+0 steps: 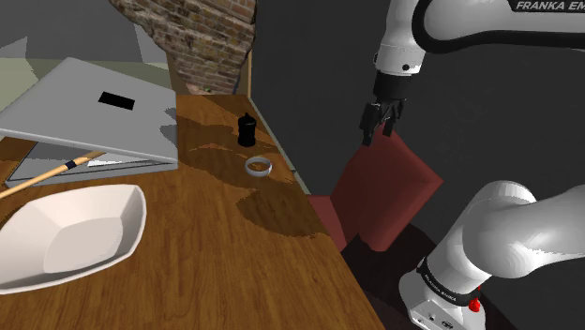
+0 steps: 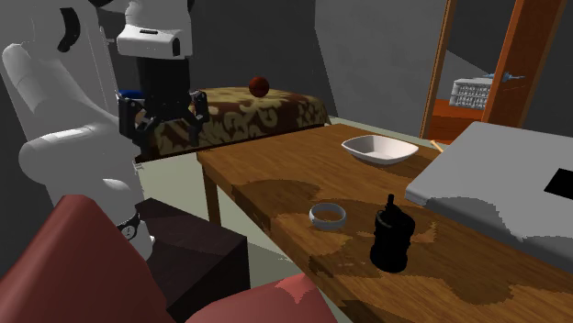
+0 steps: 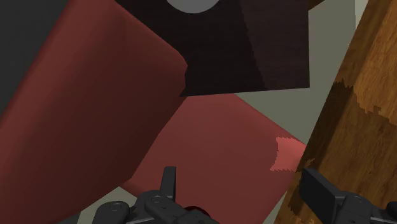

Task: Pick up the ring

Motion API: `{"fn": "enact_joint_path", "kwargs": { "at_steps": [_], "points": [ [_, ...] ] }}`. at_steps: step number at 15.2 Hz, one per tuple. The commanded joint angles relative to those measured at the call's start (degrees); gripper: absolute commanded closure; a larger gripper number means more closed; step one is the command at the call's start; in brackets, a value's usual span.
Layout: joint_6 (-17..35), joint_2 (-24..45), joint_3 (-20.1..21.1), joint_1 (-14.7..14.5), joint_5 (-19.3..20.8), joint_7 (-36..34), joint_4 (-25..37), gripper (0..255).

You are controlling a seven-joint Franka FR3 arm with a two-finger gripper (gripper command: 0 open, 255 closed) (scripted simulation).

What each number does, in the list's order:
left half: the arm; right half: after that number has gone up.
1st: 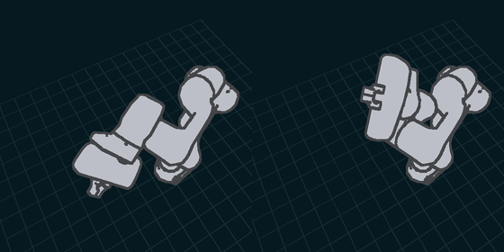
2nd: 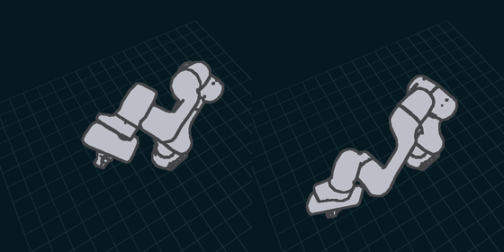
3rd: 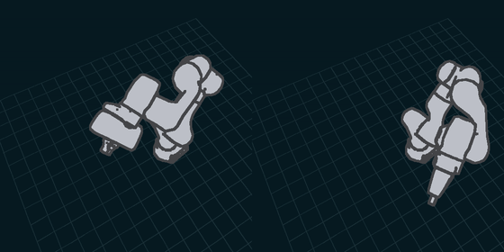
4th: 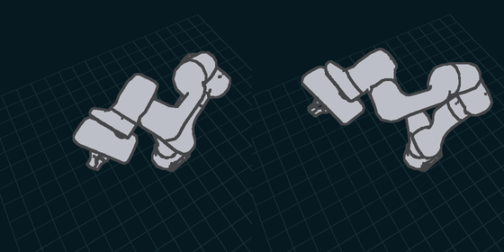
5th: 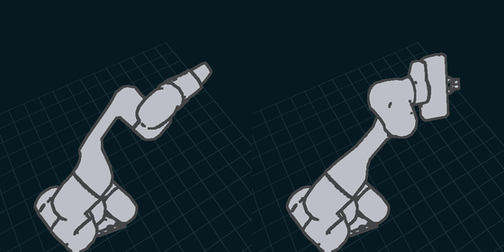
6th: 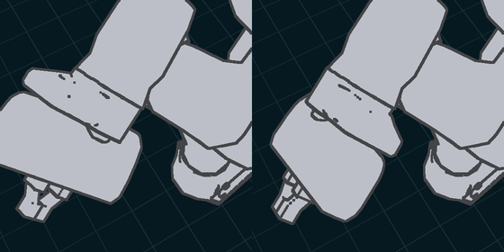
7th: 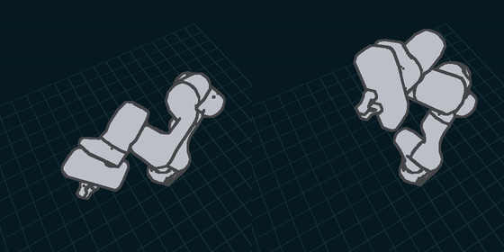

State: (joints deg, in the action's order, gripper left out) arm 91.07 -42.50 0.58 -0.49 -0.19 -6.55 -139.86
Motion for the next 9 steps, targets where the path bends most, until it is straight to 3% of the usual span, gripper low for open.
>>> {"fn": "enact_joint_path", "kwargs": {
  "at_steps": [1, 9],
  "points": [
    [0.0, 0.0, 0.0, 0.0, 0.0, 0.0, 0.0, 0],
    [9.5, 15.6, 4.9, -2.5, -3.4, -4.9, 6.0, 0]
  ]
}}
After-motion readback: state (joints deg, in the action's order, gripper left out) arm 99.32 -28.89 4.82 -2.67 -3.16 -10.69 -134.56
